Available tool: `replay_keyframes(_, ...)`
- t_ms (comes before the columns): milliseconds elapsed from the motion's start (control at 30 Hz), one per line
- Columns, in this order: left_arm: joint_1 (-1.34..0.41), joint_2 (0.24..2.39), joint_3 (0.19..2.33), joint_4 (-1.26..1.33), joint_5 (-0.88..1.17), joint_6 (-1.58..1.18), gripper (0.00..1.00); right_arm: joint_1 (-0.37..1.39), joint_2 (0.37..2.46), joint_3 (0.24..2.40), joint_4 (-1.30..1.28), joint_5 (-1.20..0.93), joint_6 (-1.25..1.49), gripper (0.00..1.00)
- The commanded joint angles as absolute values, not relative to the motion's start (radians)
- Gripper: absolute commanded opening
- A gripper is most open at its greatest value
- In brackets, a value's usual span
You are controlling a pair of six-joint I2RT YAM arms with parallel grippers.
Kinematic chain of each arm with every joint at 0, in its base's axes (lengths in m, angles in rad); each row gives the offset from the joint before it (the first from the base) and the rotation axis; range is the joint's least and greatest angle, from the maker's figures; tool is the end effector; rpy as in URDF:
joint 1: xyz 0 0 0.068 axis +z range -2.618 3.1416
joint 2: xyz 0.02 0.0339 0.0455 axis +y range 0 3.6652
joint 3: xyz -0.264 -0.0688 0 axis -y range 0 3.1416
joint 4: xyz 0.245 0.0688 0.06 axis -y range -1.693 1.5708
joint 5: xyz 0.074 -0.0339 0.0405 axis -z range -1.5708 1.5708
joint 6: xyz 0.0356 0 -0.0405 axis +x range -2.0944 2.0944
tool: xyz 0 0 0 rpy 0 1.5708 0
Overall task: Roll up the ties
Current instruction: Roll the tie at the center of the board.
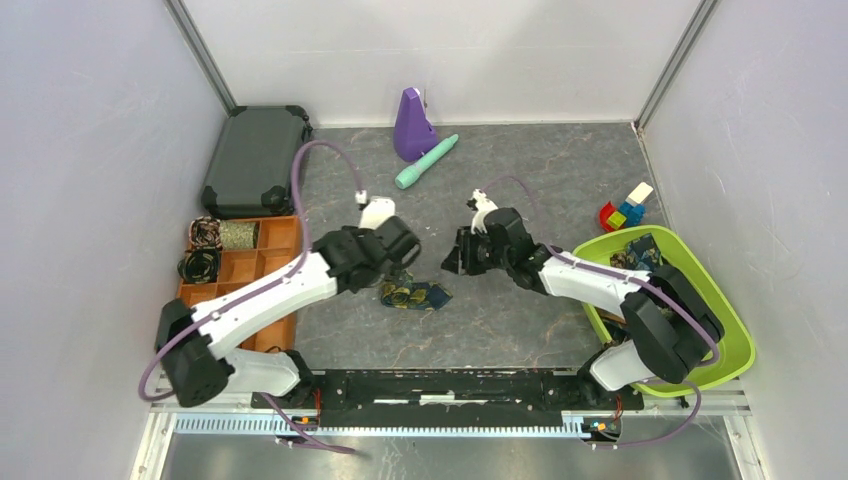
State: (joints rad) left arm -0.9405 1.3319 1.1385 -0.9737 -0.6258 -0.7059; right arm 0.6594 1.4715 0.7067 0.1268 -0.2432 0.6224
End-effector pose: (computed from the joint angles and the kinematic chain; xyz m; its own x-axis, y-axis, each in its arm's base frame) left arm 0.1641 -0.1896 0.2872 -0.7493 0.1349 -0.6484 0.0435 0.9869 0.1551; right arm 0.2313 0.1902 0.1852 -0.8182 0.0817 -0.5690 -0.3329 0.7397 0.5848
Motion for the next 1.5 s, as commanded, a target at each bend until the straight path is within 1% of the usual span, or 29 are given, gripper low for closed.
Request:
replay_keyframes(0, -0.843, 1.19, 1.031, -0.903, -0.558, -0.662, 0.76, 0.744, 1.457, 0.848, 0.1, -0.25, 0.624, 0.36)
replay_keyframes(133, -0.788, 1.11, 0.965, -0.885, -0.519, -0.654, 0.76, 0.818, 1.515, 0.95, 0.098, -0.248, 0.645, 0.35)
replay_keyframes(267, -0.772, 1.058, 0.905, -0.863, -0.505, -0.667, 0.75, 0.873, 1.585, 1.027, 0.094, -0.245, 0.663, 0.33)
replay_keyframes(567, -0.762, 1.013, 0.836, -0.844, -0.488, -0.678, 0.75, 0.935, 1.681, 1.085, 0.098, -0.225, 0.673, 0.31)
replay_keyframes(800, -0.762, 1.001, 0.806, -0.833, -0.473, -0.678, 0.74, 0.937, 1.718, 1.078, 0.082, -0.188, 0.658, 0.29)
replay_keyframes(1467, -0.762, 1.014, 0.781, -0.756, -0.414, -0.666, 0.75, 0.934, 1.638, 0.952, 0.055, -0.11, 0.605, 0.28)
